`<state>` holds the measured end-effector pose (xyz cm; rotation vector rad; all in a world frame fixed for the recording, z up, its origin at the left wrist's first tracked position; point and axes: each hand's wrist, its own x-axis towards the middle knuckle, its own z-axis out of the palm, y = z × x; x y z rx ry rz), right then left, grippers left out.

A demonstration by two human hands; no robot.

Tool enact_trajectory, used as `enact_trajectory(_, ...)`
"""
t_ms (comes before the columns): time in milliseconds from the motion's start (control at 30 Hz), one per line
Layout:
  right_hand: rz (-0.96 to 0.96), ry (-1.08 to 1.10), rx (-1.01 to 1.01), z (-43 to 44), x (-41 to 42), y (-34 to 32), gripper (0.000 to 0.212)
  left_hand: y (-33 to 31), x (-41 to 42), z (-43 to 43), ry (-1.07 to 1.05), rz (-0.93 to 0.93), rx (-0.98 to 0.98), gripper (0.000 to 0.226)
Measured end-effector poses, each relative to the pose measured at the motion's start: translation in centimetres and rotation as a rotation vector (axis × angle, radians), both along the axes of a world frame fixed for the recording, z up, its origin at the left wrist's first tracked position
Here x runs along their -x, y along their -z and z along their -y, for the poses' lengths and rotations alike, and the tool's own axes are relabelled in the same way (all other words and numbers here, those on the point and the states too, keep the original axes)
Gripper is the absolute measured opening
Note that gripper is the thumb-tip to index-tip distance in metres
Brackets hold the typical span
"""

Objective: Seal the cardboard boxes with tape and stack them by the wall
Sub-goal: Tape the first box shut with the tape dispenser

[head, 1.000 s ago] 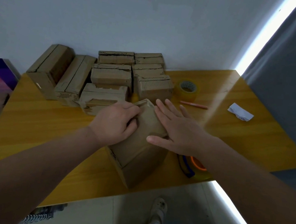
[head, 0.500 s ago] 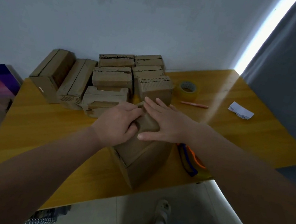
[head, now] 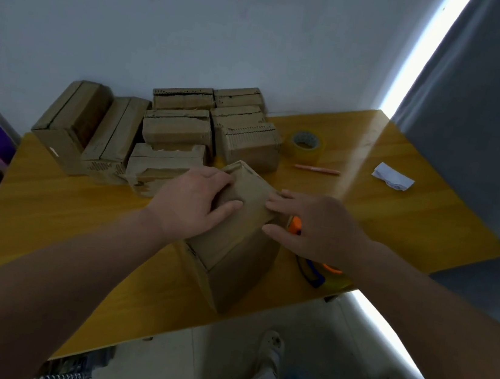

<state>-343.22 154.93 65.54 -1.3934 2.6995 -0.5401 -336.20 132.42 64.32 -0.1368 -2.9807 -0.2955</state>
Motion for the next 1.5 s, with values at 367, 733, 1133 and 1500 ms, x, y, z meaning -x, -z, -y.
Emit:
enact_trajectory(367, 0.199, 0.475, 0.409, 1.4, 0.2, 0.7, 0.013, -1.1, -0.1, -3.5, -0.251, 0.389, 0.094, 0.128)
enact_trajectory(733, 0.722, 0.345, 0.274, -1.1, 6.7, -2.1, 0.101, -7.2, 4.5, 0.9, -0.165, 0.257, -0.406, 0.129)
enact_trajectory(1133, 0.995, 0.868, 0.768, -4.7, 21.3, -0.6, 0.090, -5.7, 18.9, -1.2, -0.295, 0.329, -1.349, 0.103)
enact_trajectory(1500, 0.934, 1.084, 1.090, -11.7, 33.6, 0.5, 0.081, -4.9, 37.7, -10.3, -0.213, 0.114, -0.874, 0.050)
